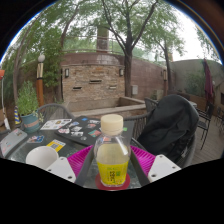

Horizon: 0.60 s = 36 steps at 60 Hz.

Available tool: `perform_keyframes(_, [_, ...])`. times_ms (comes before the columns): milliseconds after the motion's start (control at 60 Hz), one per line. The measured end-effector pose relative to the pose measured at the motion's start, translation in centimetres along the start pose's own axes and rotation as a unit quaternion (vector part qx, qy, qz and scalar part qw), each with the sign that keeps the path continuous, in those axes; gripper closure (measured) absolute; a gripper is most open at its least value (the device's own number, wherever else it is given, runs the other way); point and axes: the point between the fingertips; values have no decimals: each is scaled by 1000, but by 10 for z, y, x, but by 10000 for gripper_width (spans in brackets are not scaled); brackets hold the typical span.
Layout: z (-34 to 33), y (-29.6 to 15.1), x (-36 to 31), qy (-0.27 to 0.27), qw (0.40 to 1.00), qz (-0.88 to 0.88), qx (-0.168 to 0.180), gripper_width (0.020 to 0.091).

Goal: Pour water

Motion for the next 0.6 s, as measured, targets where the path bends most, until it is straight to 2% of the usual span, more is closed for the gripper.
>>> perform_keyframes(50, [-12, 5, 5, 4, 1000, 9, -9, 242])
perform_keyframes(117, [-35, 4, 1, 6, 1000, 11, -20, 266])
perform_keyframes(250, [-99, 0, -1, 22, 999, 6, -35, 266])
perform_keyframes(600, [-332, -44, -70, 40, 999, -1, -32, 262])
Point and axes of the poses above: the point between the fingertips, and its own axes, seen from behind it with the camera up: x to the right, y down, z forward, the way the camera looks, and after that the axes turned 10 degrees about z, right-handed
